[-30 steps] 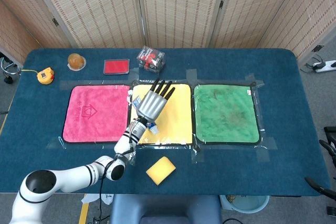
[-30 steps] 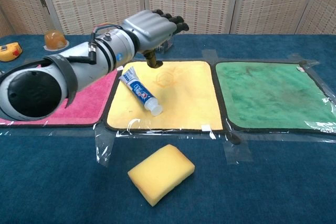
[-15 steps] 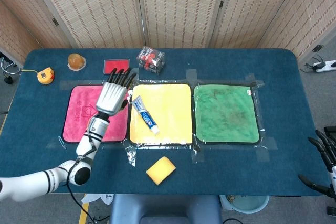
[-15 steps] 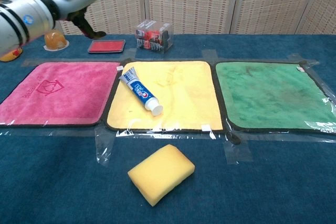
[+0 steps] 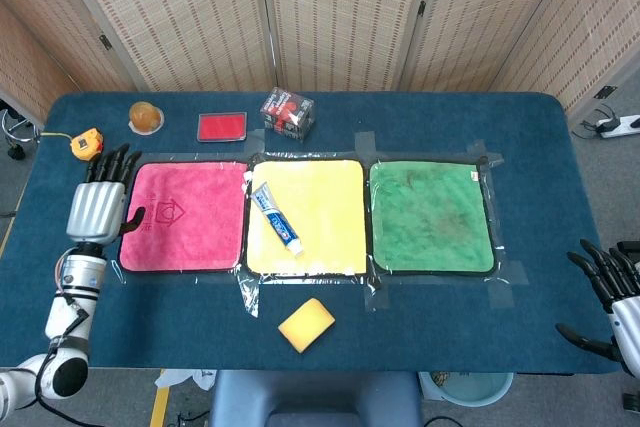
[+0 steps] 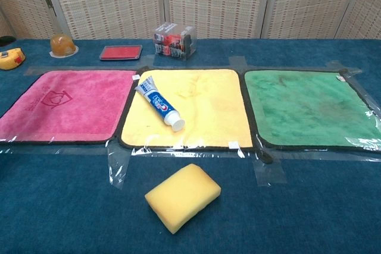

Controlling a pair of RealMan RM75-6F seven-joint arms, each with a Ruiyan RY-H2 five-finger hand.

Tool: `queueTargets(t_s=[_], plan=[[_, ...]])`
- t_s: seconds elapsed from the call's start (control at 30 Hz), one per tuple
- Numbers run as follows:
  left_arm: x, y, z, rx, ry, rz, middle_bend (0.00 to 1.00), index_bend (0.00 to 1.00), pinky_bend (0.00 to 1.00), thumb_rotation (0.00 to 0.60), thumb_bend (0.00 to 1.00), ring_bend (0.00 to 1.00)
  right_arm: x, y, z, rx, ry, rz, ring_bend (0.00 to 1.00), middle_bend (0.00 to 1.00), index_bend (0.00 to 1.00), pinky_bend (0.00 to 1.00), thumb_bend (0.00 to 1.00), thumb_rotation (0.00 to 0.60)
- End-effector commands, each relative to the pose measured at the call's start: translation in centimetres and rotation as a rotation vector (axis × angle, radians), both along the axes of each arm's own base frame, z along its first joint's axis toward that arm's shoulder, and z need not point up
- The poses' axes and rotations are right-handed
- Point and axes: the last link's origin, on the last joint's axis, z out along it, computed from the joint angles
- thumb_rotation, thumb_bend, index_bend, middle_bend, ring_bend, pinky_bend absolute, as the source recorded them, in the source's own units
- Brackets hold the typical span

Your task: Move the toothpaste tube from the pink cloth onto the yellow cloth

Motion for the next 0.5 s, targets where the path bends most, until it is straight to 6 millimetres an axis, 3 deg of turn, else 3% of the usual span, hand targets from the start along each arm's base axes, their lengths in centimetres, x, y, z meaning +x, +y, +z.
queueTargets(t_s=[0.03,0.23,0.5], plan=[[-1.7,-2.1,1.0,0.022,-0.027,0.031,0.03,0.07,0.01,0.600,0.38,0.00,0.0,-0.4,-0.1,0.010,0.008,-0.011,0.07,0.06,0.10,0.00,0.15,0.600],[-3.7,-5.9,2.2,0.062,-0.066,0.065,0.03,0.08,0.01,0.600,0.39,0.00,0.1,-1.0,-0.5,0.022,0.018,-0.024,0.08,0.06,0.10,0.00,0.15,0.600],[-4.1,-10.5,2.9,0.096,-0.094,0.016,0.05,0.10,0.01,0.600,0.40,0.00,-0.1,-0.8,-1.0,0.025,0.015,-0.056,0.08,0.06,0.10,0.00,0.15,0.600]])
